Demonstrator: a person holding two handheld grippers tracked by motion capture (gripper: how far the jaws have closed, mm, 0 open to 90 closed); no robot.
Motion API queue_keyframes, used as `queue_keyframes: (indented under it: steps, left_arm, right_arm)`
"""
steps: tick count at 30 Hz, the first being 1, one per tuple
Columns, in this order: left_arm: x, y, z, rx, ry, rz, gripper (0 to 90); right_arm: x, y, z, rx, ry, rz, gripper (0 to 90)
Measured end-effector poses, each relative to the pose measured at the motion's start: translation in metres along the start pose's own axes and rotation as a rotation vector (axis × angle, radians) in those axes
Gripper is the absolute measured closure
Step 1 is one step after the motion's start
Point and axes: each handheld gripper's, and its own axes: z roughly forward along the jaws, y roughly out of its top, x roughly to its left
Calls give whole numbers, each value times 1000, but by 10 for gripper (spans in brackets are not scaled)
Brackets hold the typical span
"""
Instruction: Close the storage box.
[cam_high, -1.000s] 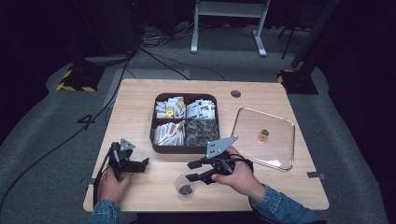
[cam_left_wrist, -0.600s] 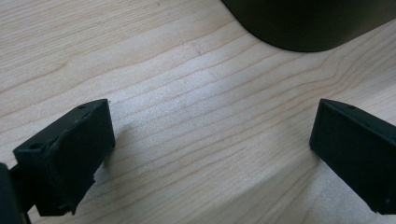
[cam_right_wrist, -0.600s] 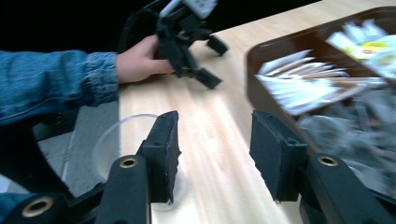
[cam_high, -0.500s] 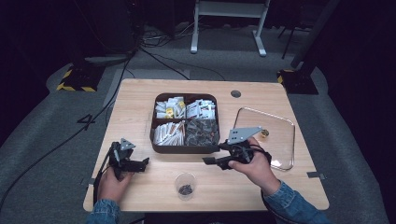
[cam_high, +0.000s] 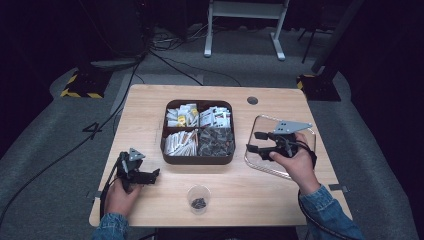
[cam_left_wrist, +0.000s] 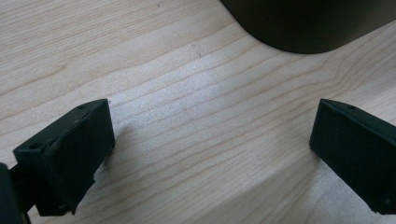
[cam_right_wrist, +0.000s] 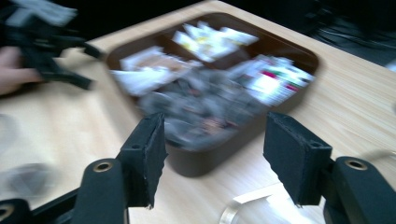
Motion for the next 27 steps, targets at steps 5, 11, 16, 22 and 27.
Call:
queue_keyframes:
  steps: [5, 11, 16, 22, 27]
  left_arm:
    - [0, 0, 0, 0, 0, 0, 4]
    - [0, -1, -1, 1, -2, -2, 4]
    - [0, -1, -1, 1, -2, -2, 4]
    - [-1, -1, -1, 0, -1, -4, 4]
    - [-1, -1, -1, -2, 0, -4, 4]
  right_arm:
    - [-31, -14, -5, 22, -81, 64, 375]
    - [-57, -27, -8, 50, -171, 99, 366]
    - [-72, -38, -5, 76, -203, 142, 353]
    - [-87, -50, -2, 109, -259, 163, 338]
    - [-98, -66, 3, 145, -297, 202, 339]
